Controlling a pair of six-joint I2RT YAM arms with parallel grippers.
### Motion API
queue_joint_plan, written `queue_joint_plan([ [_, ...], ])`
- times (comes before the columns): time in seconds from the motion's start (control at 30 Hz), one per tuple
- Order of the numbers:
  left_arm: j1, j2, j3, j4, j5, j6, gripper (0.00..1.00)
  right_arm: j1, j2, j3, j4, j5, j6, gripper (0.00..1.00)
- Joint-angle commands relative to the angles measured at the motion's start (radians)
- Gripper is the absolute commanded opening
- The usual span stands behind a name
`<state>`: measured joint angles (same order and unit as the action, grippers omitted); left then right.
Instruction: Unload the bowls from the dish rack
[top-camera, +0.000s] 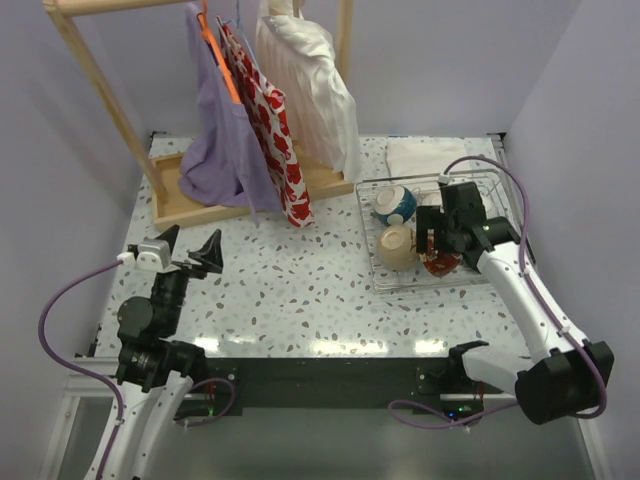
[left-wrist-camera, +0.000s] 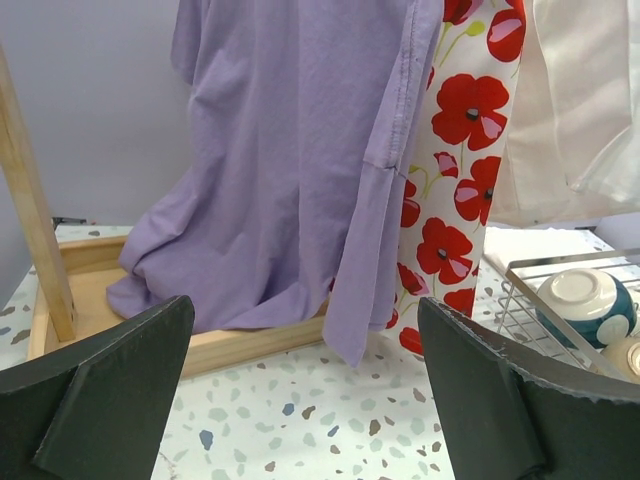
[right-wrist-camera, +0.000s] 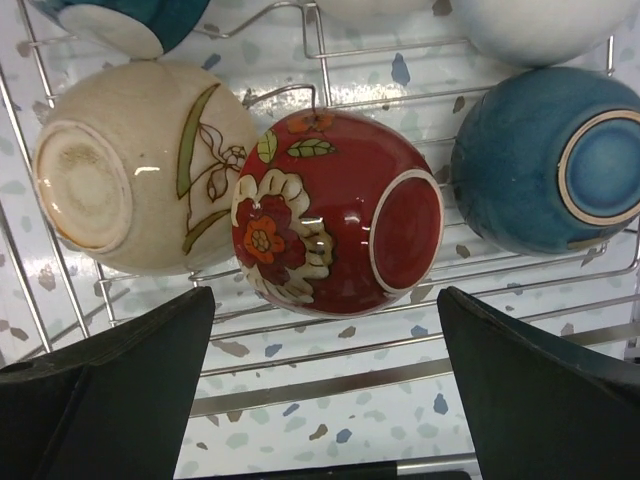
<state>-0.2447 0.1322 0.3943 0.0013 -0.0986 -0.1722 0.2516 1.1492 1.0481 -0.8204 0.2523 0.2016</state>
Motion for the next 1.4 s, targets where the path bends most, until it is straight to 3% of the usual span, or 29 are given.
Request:
queue_joint_plan([
  [0.0, -0.008, -0.013, -0.003, 0.062, -0.010, 0.011, 1.00, 0.026, 0.038, 0.027, -0.026, 0.053, -0.007, 0.99],
  [0.43, -0.011, -0.008, -0.006, 0.058, -0.016, 0.013, 1.00, 0.236, 0.122, -0.030, 0.047, 0.444, 0.001, 0.99],
  [1.07, -0.011, 0.006, -0.006, 0.055, -0.030, 0.011, 1.00, 0.334, 0.268, -0.059, 0.072, 0.610, 0.019, 0.95],
  [1.37, -0.011, 0.007, -0.006, 0.055, -0.029, 0.013, 1.00, 0.353, 0.306, -0.043, 0.056, 0.620, 0.038, 0.87],
])
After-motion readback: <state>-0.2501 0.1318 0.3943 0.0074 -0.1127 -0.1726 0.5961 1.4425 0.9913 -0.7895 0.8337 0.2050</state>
